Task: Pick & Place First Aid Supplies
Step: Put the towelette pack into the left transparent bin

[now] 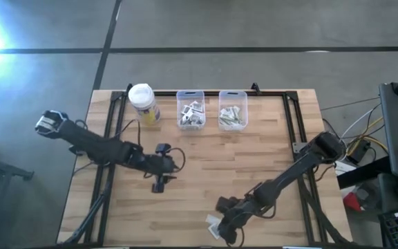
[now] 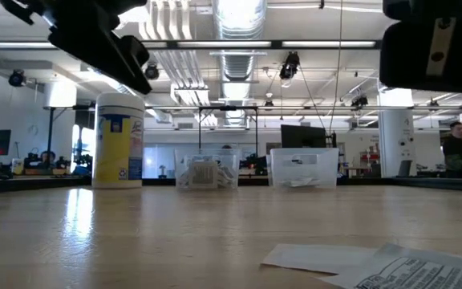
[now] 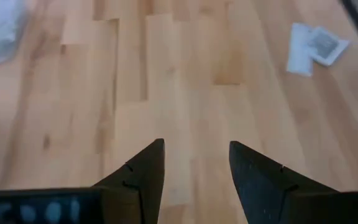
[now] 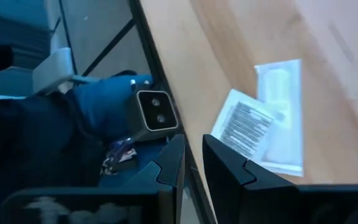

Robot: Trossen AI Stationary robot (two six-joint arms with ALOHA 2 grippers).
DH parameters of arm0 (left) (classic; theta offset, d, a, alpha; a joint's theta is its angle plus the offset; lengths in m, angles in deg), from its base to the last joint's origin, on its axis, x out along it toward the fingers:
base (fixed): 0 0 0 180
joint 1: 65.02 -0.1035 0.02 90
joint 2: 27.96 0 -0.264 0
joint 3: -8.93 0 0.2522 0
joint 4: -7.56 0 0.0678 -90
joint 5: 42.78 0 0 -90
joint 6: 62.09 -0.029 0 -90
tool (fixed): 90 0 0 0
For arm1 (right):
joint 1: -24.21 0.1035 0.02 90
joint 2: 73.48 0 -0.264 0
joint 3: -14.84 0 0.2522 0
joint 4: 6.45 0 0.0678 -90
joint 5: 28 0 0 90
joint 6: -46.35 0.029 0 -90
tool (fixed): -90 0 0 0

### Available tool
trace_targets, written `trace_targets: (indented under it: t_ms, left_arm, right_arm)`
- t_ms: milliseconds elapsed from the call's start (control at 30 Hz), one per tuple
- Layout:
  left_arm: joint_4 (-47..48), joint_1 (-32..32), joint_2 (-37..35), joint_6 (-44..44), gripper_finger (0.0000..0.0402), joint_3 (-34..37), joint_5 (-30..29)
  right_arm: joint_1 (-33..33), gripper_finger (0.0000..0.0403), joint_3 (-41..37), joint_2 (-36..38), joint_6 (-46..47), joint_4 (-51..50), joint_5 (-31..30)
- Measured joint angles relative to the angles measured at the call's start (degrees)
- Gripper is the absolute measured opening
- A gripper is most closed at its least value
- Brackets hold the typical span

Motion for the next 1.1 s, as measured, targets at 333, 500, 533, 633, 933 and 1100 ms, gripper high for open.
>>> trace_targets:
  t_ms: [333, 500, 533, 633, 933, 1100]
  left_arm:
    - [-2.48, 4.32, 0.01, 2.86, 0.0174, 1.51, -1.0]
    - [-2.48, 4.29, 0.0, 3.26, 0.0174, 1.51, -1.0]
    - [-2.48, 4.29, 0.0, 3.26, 0.0174, 1.51, -1.0]
    - [-2.48, 4.29, 0.0, 3.28, 0.0174, 1.51, -1.0]
    - [-2.46, 4.29, 0.0, 3.28, 0.0174, 1.51, -1.6]
    - [-2.44, 4.29, 0.0, 3.28, 0.0174, 1.51, -2.42]
  right_arm:
    - [0.17, 0.0056, 0.0, -6.21, 1.3, 4.61, 2.7]
    - [0.13, 0.0056, 0.0, -9.42, 5.02, 4.7, 4.29]
    - [0.13, 0.0056, 0.0, -9.71, 5.51, 4.73, 4.36]
    - [0.13, 0.0056, 0.04, -10.16, 7.21, 5.06, 5.03]
    - [-0.63, 0.0056, 0.07, -10.22, 9.05, 1.07, 4.69]
    - [-1.02, 0.0056, 0.13, -10.31, 9.27, -1.83, 3.13]
